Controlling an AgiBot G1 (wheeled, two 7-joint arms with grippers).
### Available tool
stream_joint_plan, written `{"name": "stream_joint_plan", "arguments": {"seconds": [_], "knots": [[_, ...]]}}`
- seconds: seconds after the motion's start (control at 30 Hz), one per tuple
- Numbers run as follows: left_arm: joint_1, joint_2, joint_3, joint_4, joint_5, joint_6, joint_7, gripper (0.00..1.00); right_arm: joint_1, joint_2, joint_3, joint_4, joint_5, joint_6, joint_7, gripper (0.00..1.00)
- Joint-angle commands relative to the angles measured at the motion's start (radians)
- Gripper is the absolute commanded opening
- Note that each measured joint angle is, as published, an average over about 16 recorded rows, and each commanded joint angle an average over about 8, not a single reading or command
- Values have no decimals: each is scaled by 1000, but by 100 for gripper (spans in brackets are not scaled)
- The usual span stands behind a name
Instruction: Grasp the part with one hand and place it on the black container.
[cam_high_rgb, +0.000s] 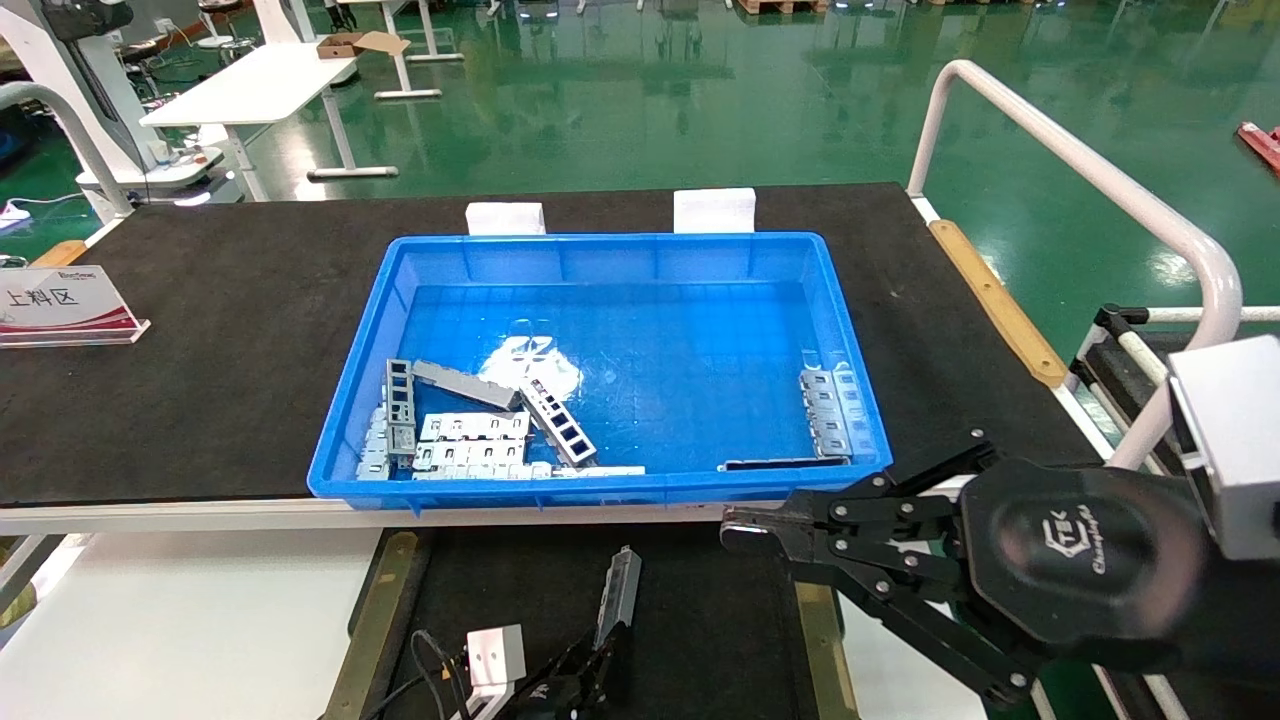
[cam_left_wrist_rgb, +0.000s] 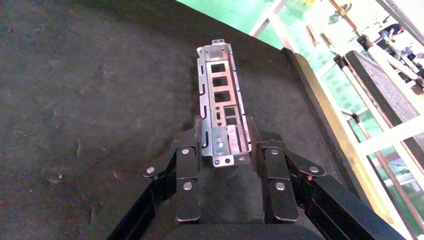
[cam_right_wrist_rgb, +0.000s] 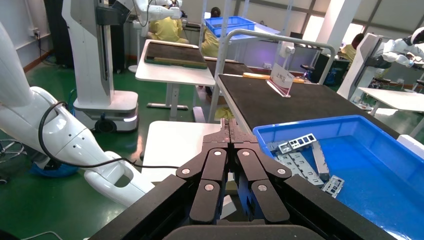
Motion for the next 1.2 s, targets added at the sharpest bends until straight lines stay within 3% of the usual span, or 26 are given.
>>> {"name": "stream_joint_plan", "arguments": {"seconds": [0.03, 0.1, 0.17, 0.77, 1.2], "knots": [[2, 1, 1, -5, -5, -4, 2, 72, 0, 0, 0, 0, 0, 0, 0, 92], [4, 1, 1, -8, -10, -8, 7, 93, 0, 0, 0, 0, 0, 0, 0, 100], [6, 1, -1, -11, -14, -12, 13, 100, 0, 0, 0, 0, 0, 0, 0, 100], [14, -26, 26, -17, -13, 38, 60, 100, 0, 0, -1, 0, 0, 0, 0, 100], [-49, -188, 193, -19, 93, 239, -43, 100, 0, 0, -1, 0, 1, 0, -1, 100]]}}
